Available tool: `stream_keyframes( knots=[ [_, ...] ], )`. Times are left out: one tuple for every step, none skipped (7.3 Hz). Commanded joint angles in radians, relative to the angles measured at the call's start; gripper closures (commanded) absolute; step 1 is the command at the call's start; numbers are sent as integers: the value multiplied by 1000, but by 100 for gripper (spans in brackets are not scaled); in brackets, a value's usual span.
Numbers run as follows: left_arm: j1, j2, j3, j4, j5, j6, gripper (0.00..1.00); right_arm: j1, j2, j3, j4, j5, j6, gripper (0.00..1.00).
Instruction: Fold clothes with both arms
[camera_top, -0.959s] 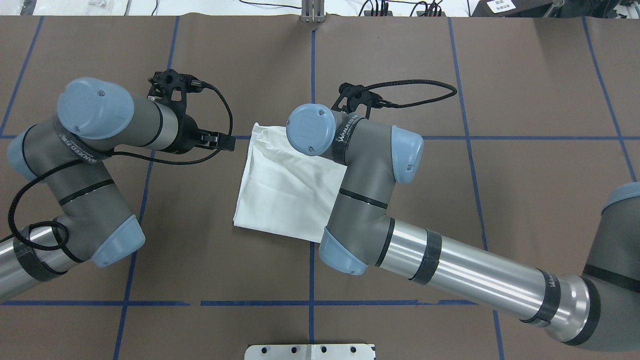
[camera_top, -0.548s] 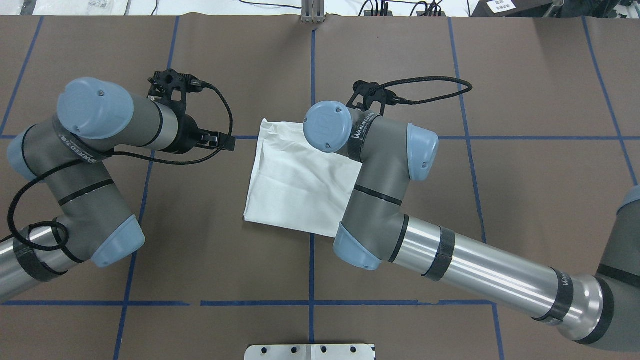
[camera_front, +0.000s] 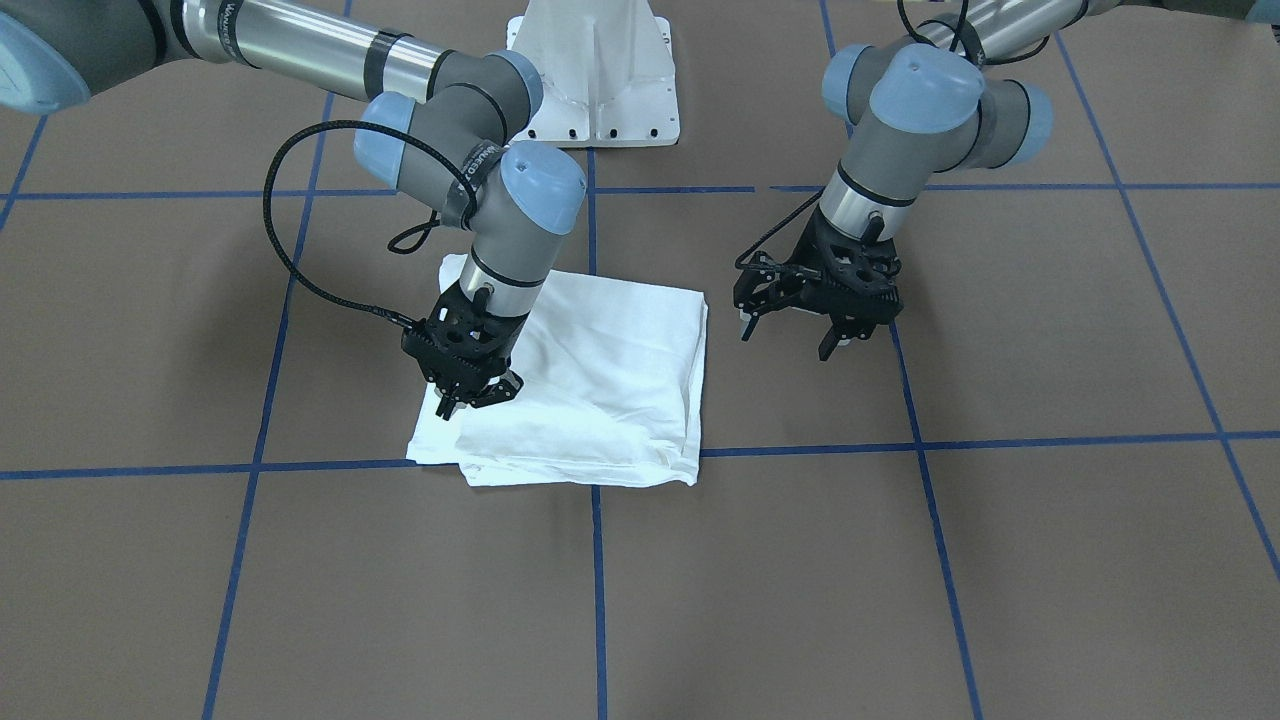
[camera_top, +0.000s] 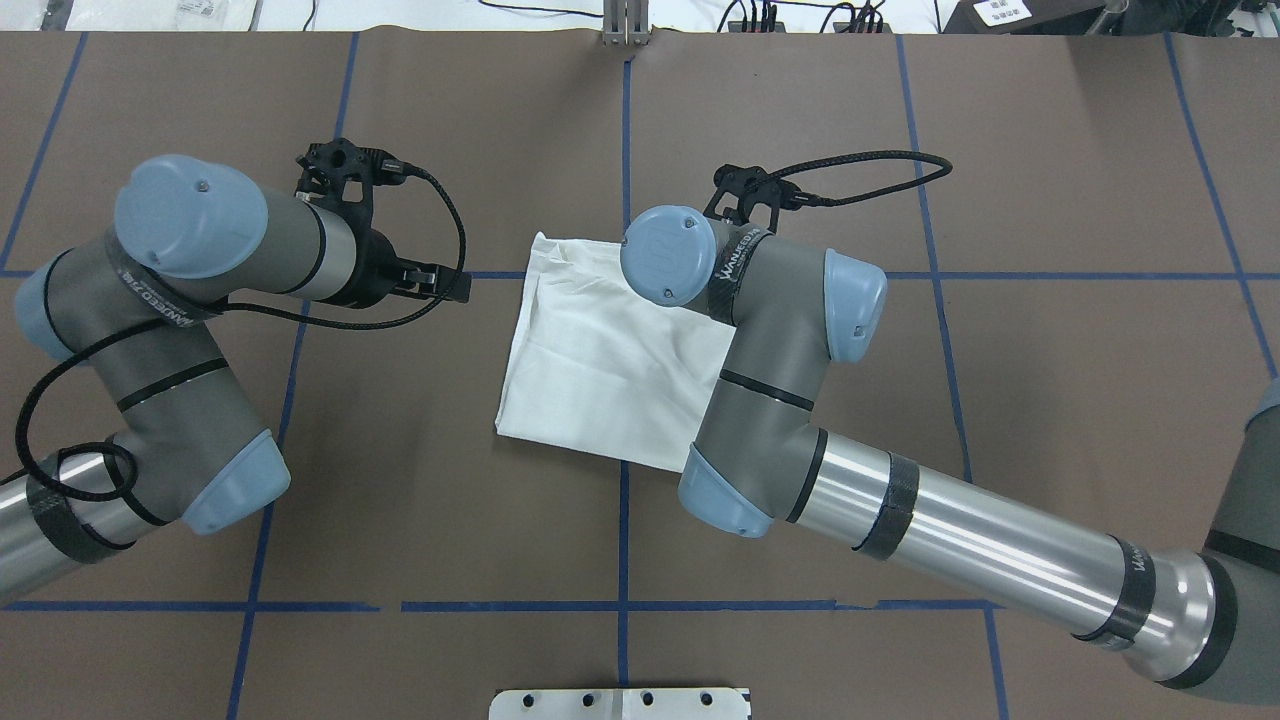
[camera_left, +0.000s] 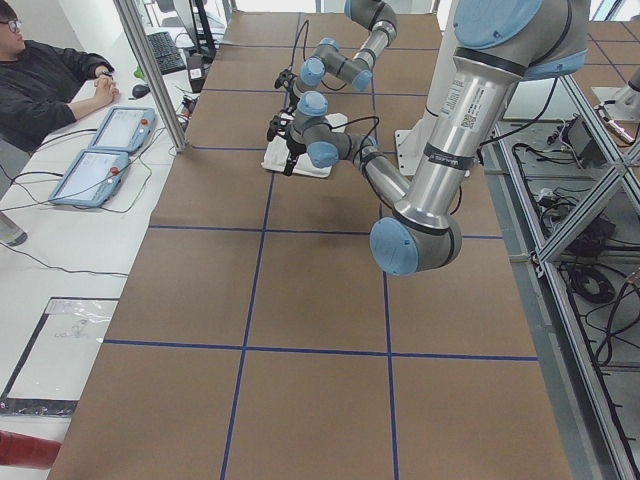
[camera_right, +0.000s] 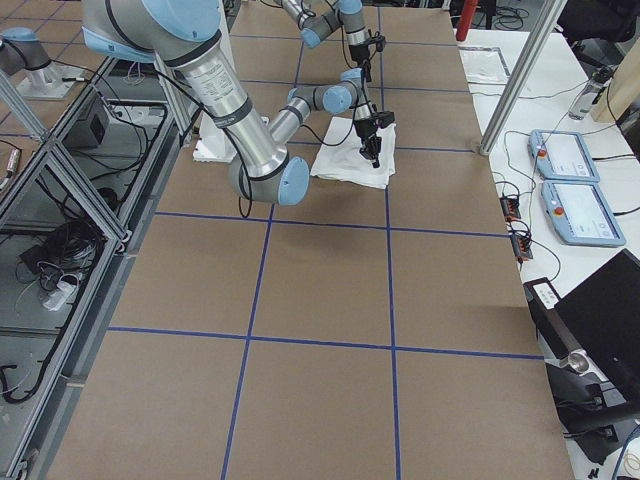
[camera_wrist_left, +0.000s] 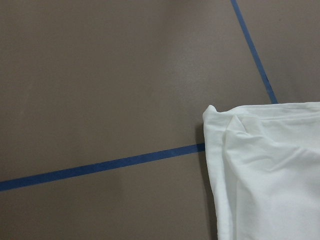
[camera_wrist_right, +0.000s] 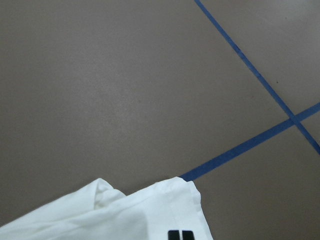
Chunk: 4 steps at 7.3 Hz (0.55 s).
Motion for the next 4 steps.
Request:
stream_keyframes(
  knots=[
    [0, 0, 0, 0, 0, 0, 0, 30, 7, 3, 44, 35, -105, 0],
    [0, 0, -8, 0, 0, 0, 0, 65, 11, 9, 60, 131, -193, 0],
    [-2, 2, -28, 5, -5, 2, 0, 114, 5, 39, 60, 221, -280, 0],
    [-3, 43, -68, 9, -29, 12, 0, 171, -2, 73, 52, 315, -362, 0]
  ],
)
